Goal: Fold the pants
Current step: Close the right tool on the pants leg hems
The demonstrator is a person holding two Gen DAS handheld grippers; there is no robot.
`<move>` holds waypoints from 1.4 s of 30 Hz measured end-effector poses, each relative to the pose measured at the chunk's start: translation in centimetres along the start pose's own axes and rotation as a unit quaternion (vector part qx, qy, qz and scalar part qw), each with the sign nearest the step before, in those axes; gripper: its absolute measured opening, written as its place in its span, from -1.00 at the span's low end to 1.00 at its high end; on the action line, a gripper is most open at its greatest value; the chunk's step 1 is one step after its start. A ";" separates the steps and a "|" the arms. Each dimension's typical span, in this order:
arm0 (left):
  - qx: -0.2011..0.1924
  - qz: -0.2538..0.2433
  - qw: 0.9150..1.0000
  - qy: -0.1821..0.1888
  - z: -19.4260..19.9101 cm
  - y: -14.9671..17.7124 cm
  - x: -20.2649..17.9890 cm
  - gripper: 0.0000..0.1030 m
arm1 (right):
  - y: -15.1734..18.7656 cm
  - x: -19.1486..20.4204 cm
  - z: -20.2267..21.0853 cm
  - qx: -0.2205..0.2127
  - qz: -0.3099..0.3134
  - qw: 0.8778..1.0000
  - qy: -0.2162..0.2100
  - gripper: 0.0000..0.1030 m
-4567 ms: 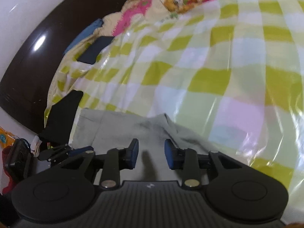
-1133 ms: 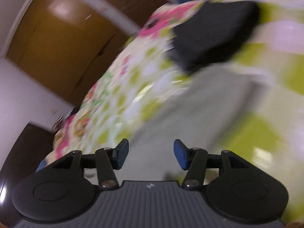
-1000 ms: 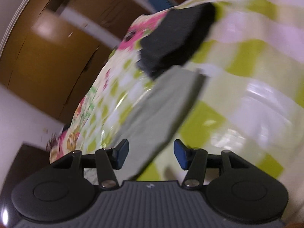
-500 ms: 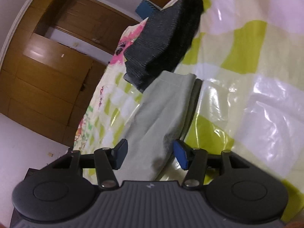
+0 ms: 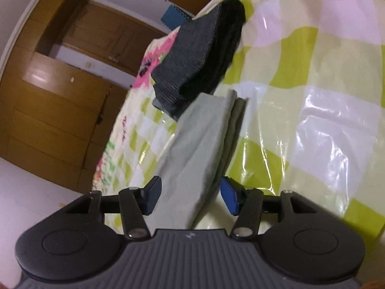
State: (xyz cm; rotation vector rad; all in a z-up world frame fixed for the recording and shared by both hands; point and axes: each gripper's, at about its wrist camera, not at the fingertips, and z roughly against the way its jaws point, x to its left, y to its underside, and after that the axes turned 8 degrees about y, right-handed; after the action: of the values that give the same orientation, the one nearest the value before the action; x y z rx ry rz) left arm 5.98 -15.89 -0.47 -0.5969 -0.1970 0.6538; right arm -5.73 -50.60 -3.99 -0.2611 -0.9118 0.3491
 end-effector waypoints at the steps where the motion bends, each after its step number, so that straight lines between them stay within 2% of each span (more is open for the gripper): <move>1: -0.001 0.001 1.000 0.001 0.1 0.0 -0.1 0.42 | -0.1 0.2 -0.5 0.000 0.000 1.000 0.006 0.07; 5: -0.003 -0.003 1.000 0.001 0.2 -0.1 -0.3 0.42 | -0.7 -0.1 -2.1 0.002 -0.030 1.000 0.001 0.08; 8: -0.004 -0.003 1.000 0.003 0.4 -0.1 0.0 0.42 | -0.5 -0.2 -1.2 0.000 -0.025 1.000 -0.013 0.09; 12: 0.000 0.001 1.000 0.004 0.0 0.2 0.2 0.43 | -0.5 -0.2 -2.3 -0.002 -0.037 0.999 -0.019 0.19; 14: -0.004 0.006 1.000 0.005 0.0 0.0 0.2 0.43 | -0.8 -0.1 -3.5 -0.011 -0.034 0.998 -0.045 0.24; 16: -0.012 0.006 1.000 0.007 0.2 -0.2 0.3 0.43 | -1.1 -0.3 -4.5 -0.009 -0.051 0.998 -0.049 0.24; 20: -0.019 0.007 1.000 0.009 0.1 -0.8 0.9 0.43 | -0.9 -0.1 -3.2 -0.006 -0.056 0.995 -0.081 0.28; 22: -0.020 0.007 1.000 0.017 -0.4 -1.3 1.2 0.43 | -0.5 -0.1 -2.9 -0.001 -0.052 0.994 -0.099 0.27; 25: -0.027 -0.008 0.999 0.019 -1.8 -3.1 1.2 0.43 | -0.1 -0.2 -3.6 -0.002 -0.032 0.996 -0.082 0.22; 30: -0.037 -0.030 0.999 0.017 -4.5 -6.0 0.8 0.43 | -0.6 -0.3 -3.8 0.005 -0.042 0.995 -0.093 0.19; 31: -0.032 -0.033 0.999 0.012 -5.2 -6.2 0.7 0.43 | -0.6 -0.3 -3.8 0.006 -0.045 0.995 -0.092 0.17; 33: -0.020 -0.037 0.999 0.001 -6.4 -6.4 0.7 0.43 | -0.6 -0.1 -3.4 0.004 -0.042 0.994 -0.100 0.00; 36: -0.021 -0.029 0.999 -0.015 -7.0 -6.5 1.3 0.44 | -0.3 0.1 -3.5 0.003 -0.033 0.993 -0.116 -0.03; 39: -0.028 0.001 0.999 -0.033 -7.1 -7.1 2.3 0.44 | -0.2 -0.4 -4.5 0.005 -0.041 0.994 -0.105 -0.13; 42: -0.035 0.011 0.998 -0.059 -8.0 -7.5 2.4 0.45 | -0.4 -0.2 -5.1 0.002 -0.055 0.992 -0.110 -0.11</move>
State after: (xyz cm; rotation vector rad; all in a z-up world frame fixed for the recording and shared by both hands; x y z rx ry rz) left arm 14.54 -22.83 -2.65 -0.6297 -0.3250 0.7065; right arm -1.68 -51.47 -7.01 -0.1692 -1.1379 0.2807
